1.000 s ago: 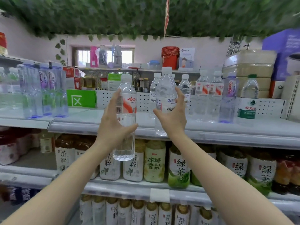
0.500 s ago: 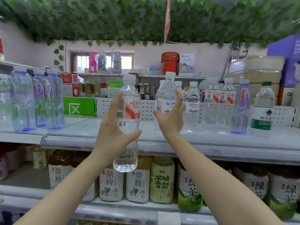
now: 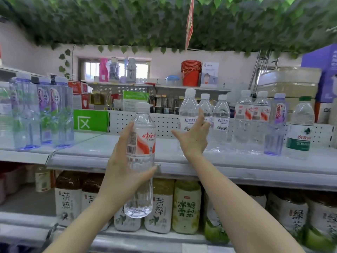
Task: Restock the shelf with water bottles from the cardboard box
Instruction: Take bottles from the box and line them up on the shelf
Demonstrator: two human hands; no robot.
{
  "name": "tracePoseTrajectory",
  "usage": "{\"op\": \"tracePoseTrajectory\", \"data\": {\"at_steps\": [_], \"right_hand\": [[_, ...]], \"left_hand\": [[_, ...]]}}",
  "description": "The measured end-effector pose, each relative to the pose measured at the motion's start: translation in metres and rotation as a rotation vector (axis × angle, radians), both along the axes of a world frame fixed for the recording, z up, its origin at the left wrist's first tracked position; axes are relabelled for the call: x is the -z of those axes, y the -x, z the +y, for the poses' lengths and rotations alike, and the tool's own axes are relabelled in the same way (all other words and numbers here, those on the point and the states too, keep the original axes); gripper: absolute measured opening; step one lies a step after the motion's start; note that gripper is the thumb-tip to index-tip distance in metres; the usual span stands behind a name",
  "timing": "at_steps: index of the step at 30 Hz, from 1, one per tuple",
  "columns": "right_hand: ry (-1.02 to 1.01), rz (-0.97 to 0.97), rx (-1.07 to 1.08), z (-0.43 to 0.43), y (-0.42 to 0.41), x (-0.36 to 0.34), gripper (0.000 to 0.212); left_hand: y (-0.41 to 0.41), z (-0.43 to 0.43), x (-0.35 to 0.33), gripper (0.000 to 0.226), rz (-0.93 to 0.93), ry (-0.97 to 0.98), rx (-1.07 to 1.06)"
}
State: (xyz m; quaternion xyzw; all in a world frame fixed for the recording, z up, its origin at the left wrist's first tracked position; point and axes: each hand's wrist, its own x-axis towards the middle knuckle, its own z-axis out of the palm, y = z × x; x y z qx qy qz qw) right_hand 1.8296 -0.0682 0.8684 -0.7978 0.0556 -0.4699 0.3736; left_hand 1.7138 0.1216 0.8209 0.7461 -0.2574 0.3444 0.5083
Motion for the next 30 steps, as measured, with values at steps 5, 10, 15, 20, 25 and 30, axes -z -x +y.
{"op": "tracePoseTrajectory", "data": {"at_steps": [5, 10, 15, 20, 25, 30], "right_hand": [[0.044, 0.039, 0.029, 0.000, 0.005, -0.001, 0.118], [0.076, 0.078, -0.044, -0.009, 0.015, 0.009, 0.117], [0.042, 0.041, -0.142, -0.026, 0.041, 0.021, 0.102], [0.046, 0.016, -0.189, -0.060, 0.086, 0.028, 0.090], [0.022, -0.008, -0.259, -0.102, 0.133, 0.024, 0.081], [0.020, 0.005, -0.356, -0.159, 0.178, 0.020, 0.073]], "left_hand": [[0.003, 0.001, 0.010, 0.106, 0.093, 0.050, 0.024], [0.013, -0.004, 0.014, 0.102, 0.127, 0.091, 0.030], [0.026, -0.017, 0.017, 0.103, 0.156, 0.166, 0.055], [0.052, -0.040, 0.015, 0.102, 0.164, 0.215, 0.093], [0.081, -0.083, 0.006, 0.098, 0.188, 0.291, 0.142], [0.106, -0.146, 0.000, 0.075, 0.221, 0.323, 0.130]]}}
